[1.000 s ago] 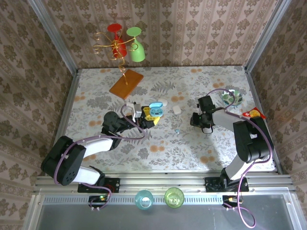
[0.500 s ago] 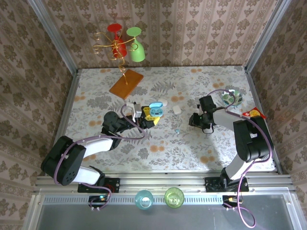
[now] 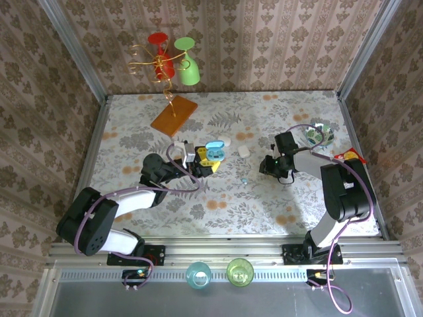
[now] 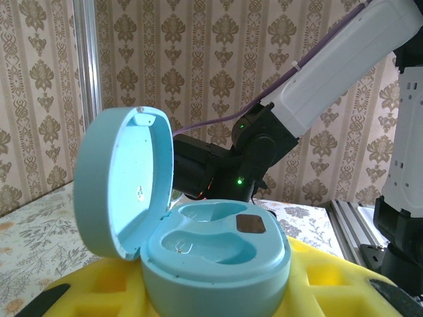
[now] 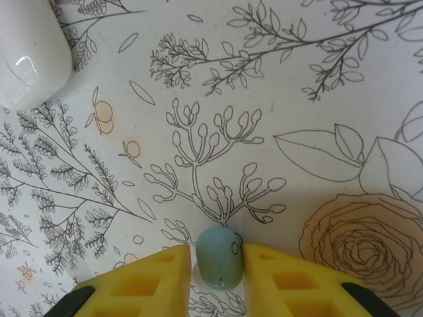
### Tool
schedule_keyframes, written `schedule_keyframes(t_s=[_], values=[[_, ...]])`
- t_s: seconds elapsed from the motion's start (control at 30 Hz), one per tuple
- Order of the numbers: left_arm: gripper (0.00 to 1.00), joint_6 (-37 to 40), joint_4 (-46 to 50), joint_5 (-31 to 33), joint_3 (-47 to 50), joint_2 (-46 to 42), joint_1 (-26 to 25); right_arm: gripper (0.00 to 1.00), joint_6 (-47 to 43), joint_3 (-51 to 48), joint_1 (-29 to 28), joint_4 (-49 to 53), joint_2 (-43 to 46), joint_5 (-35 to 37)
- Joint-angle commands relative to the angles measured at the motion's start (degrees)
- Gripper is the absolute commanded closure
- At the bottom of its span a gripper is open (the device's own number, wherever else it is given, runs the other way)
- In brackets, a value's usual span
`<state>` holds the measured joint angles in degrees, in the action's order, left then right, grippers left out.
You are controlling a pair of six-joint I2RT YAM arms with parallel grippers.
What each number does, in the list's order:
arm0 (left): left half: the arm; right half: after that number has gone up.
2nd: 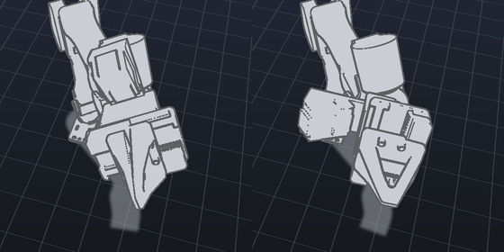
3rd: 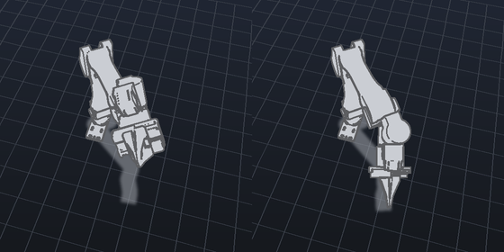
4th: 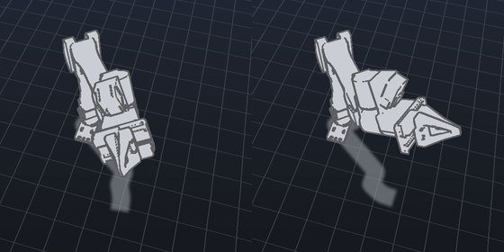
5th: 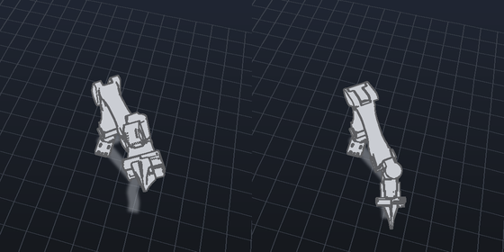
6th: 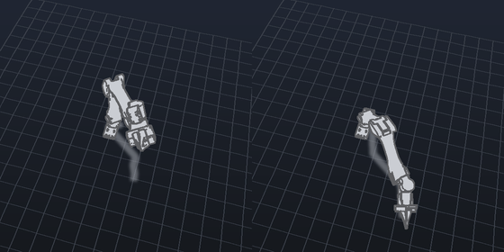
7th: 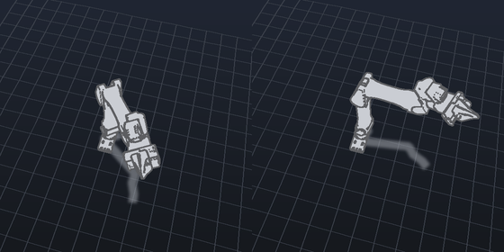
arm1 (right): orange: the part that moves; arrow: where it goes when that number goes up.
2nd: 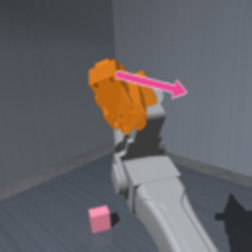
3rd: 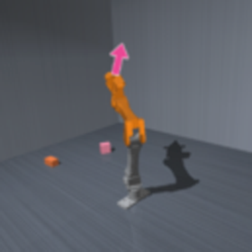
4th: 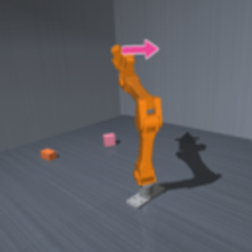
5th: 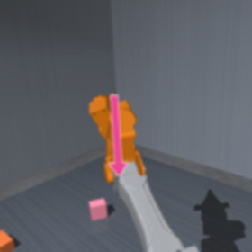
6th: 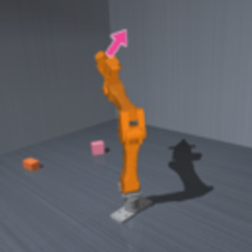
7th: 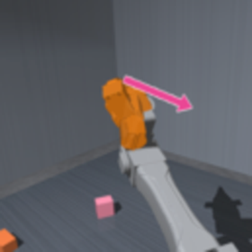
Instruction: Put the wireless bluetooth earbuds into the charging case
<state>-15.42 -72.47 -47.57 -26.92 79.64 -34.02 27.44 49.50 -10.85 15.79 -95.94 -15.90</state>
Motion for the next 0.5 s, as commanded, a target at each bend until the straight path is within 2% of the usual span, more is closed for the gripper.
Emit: schedule_keyframes(t_s=[0.0,0.47], values=[[0.75,-1.3,-1.7,-1.3,-1.2,-0.3,0.3,0.73,1.3,-0.5,0.4,-2.0,-1.5,-1.8],[0.75,-1.5,-1.6,-1.7,-1.8,0.5,0.1,0.72,4.3,-2.2,1.7,-7.9,-1.9,-6.8]])
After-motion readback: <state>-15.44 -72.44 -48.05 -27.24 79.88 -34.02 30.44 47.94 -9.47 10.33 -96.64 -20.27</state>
